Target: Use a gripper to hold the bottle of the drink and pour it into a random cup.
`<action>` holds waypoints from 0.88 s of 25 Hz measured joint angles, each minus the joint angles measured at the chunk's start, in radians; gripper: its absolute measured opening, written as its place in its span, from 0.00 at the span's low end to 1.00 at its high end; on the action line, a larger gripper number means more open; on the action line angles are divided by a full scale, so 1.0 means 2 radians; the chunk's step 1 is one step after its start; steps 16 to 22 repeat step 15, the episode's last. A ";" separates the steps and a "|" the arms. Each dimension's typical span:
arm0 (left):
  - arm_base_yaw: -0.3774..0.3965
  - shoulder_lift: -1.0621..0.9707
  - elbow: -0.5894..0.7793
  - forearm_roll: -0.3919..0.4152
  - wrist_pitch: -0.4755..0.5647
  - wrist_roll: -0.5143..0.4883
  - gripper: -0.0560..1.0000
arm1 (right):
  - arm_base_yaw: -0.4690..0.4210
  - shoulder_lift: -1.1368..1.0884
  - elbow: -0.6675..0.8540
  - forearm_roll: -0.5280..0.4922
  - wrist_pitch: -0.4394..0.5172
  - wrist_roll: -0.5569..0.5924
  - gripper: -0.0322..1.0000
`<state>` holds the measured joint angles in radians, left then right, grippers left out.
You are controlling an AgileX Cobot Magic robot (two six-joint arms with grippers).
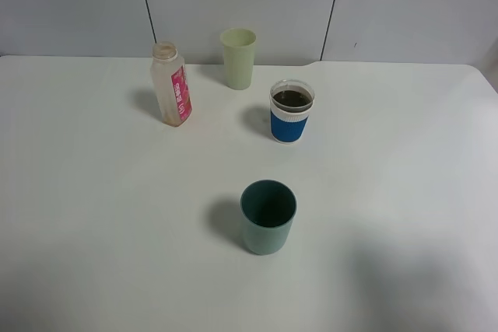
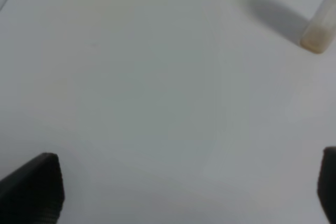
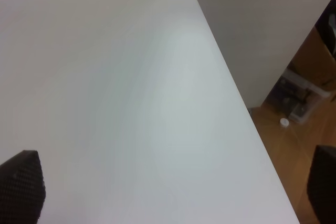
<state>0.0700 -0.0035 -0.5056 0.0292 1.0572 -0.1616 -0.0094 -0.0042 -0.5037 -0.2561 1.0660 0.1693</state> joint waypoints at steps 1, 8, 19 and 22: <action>0.000 0.000 0.000 0.000 0.000 0.000 0.93 | 0.000 0.000 0.000 0.000 0.000 0.000 1.00; 0.000 0.000 0.000 0.000 0.000 0.000 0.93 | 0.000 0.000 0.000 0.000 0.000 0.000 1.00; 0.000 0.000 0.000 0.000 0.000 0.000 0.93 | 0.000 0.000 0.000 0.000 0.000 0.000 1.00; 0.000 0.000 0.000 0.000 0.000 0.000 0.93 | 0.000 0.000 0.000 0.000 0.000 0.000 1.00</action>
